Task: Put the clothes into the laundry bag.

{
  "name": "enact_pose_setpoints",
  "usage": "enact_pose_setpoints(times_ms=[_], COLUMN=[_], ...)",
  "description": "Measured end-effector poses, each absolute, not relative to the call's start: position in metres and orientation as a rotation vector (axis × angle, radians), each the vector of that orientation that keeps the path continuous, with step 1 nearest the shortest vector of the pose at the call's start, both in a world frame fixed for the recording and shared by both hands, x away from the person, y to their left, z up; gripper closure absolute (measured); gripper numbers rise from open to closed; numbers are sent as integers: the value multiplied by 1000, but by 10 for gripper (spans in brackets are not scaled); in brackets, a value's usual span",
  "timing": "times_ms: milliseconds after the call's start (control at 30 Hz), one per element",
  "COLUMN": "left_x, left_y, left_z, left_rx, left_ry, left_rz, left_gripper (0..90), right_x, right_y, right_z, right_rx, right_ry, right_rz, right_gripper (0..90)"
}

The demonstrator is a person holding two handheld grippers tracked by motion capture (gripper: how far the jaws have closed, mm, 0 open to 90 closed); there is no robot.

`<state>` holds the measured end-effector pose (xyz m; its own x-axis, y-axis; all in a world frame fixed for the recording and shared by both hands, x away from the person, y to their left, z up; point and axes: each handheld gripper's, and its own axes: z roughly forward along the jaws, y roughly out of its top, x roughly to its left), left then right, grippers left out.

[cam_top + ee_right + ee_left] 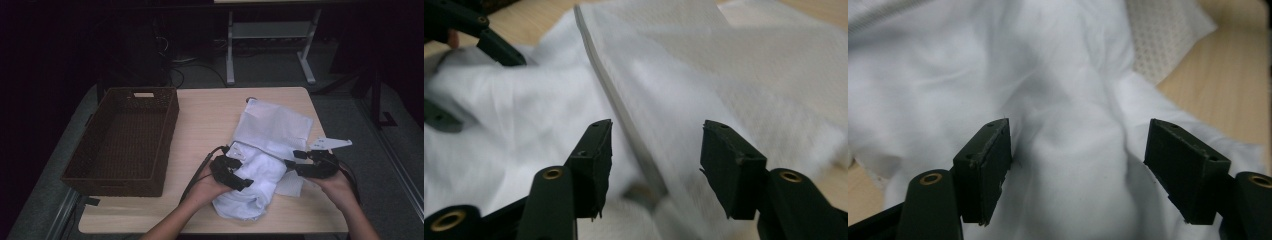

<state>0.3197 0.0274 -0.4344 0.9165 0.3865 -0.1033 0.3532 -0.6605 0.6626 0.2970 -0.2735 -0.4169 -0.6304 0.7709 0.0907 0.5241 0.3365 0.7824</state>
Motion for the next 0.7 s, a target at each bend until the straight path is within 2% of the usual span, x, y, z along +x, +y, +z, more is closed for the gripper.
enact_pose_setpoints(times_ms=[133, 233, 367, 467, 567, 700], left_x=[320, 321, 326, 329, 332, 338], left_y=[22, 20, 24, 29, 34, 54], left_z=[-444, -448, -447, -445, -444, -438], left_rx=[2389, 2417, 2431, 2424, 2415, 2386], left_ry=[525, 524, 522, 536, 553, 632], left_rz=[76, 103, 129, 120, 115, 124], left_gripper=[257, 354, 572, 723, 788, 813], right_x=[282, 278, 284, 285, 286, 291], right_y=[-286, -288, -285, -282, -276, -262], right_z=[-428, -437, -444, -446, -446, -447], right_rx=[1213, 1223, 1235, 1224, 1207, 1163], right_ry=[2326, 2360, 2384, 2403, 2406, 2424], right_rz=[1133, 1077, 1033, 1033, 1040, 1038], right_gripper=[431, 454, 519, 611, 678, 739])
